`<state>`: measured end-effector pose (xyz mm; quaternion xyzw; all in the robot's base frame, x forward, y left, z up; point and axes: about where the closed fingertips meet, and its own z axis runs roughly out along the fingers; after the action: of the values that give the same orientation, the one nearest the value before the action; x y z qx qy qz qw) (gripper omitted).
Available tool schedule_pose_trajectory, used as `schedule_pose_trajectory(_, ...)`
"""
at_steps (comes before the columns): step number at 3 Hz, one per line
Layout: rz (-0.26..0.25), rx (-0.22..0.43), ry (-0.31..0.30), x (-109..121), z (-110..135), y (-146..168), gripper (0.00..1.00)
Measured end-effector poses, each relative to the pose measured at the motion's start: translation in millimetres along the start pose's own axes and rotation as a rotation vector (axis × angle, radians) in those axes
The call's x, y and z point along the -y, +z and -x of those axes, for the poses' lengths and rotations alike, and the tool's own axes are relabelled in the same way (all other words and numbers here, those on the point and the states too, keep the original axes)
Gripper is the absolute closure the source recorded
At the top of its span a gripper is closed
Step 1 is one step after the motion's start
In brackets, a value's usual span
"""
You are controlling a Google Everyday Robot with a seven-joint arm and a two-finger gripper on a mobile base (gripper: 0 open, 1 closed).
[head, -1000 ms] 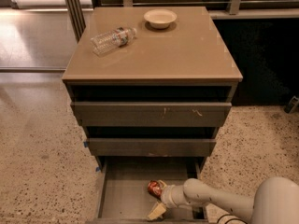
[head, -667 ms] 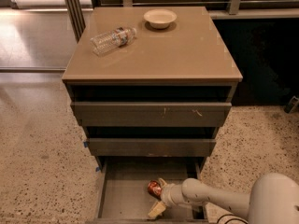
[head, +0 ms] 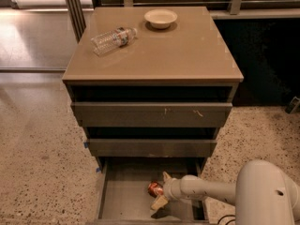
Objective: Pick coke can from bottom drawer and place on counter
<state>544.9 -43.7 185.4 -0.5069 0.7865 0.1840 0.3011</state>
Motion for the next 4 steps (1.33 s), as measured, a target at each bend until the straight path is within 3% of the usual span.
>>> schedule_pose_trajectory(2,0.089,-0.029,0.021,-20.0,-18.3,36.2,0.00)
schedule_pose_trajectory(3,0.092,-0.029,0.021,-20.1,-18.0,37.4,0.00)
schedule_pose_trajectory(4,0.092,-0.029,0.021,-20.2,-18.0,37.4,0.15)
